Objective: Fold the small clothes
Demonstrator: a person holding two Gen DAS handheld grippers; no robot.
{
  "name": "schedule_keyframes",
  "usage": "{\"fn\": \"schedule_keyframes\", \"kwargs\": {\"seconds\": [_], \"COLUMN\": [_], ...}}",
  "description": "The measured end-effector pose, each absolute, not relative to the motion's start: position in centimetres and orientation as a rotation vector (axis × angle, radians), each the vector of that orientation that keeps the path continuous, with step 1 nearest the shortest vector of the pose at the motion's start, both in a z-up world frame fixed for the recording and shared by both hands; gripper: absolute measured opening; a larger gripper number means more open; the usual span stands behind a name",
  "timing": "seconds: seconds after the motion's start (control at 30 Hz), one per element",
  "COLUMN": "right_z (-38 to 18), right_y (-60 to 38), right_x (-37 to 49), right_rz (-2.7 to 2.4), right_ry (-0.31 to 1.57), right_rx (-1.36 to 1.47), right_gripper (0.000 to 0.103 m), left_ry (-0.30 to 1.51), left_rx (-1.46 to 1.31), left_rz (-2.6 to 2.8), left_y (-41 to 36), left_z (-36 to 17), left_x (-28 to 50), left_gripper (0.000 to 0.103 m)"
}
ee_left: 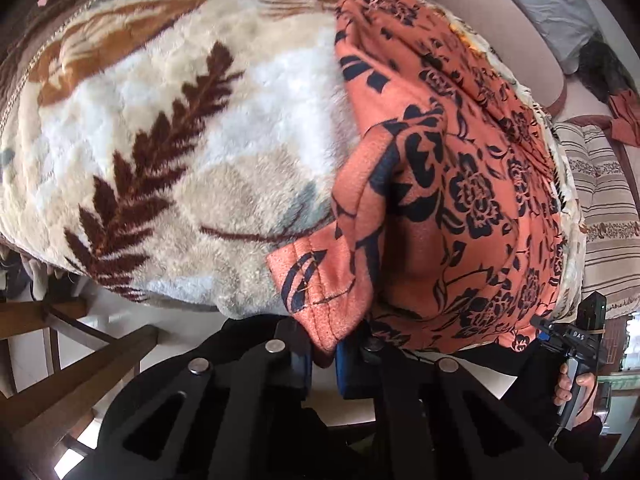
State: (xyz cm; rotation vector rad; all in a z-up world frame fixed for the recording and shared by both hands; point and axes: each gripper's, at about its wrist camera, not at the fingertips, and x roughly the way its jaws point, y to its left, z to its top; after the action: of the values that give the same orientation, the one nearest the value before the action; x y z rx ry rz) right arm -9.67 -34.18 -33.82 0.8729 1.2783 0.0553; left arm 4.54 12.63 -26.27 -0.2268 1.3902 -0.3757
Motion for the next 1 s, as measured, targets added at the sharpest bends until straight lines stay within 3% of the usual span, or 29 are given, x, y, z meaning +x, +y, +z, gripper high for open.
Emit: {"fn": "schedule_keyframes", "kwargs": {"seconds": [0.03, 0.07, 0.17, 0.5, 0.7, 1.0], "right_z": [-33.2, -32.6, -31.0, -23.5, -21.6, -23.4], "right_y": [-33.7, -33.4, -33.6, -34.2, -36.2, -35.4], "right_x": [-9.7, -9.5, -9.6, -5.6, -2.8, -3.9], "right_rz": [0.065, 0.075, 0.161, 0.375, 0.357, 0.225], "right_ry": [1.27, 1.261, 1.187, 0.894, 0.786, 1.122], "right_rx": [0.843, 0.822, 0.896, 1.085, 1.141, 0.935], "right_gripper": [0.022, 0.016, 0.011, 0.009, 0.008, 0.012], "left_ry": [1.385, 1.375, 1.339, 1.24, 1.269, 1.304], "left_rx": [-0.243, -0.267, -0.297, -0.37, -0.366, -0.337], "left_rz": [-0.386, -0.404, -0.44, -0.492, -0.47, -0.445], "left_y": [12.6, 12.8, 13.3, 13.0, 12.2, 12.0], "left_z": [-25.9, -25.3, -23.5, -18.1, -18.7, -20.5], "left_x": [4.8, 4.8, 5.4, 8.4, 9.0, 8.0], "left_gripper": [0.008, 0.007, 0.007, 0.007, 0.007, 0.007]}}
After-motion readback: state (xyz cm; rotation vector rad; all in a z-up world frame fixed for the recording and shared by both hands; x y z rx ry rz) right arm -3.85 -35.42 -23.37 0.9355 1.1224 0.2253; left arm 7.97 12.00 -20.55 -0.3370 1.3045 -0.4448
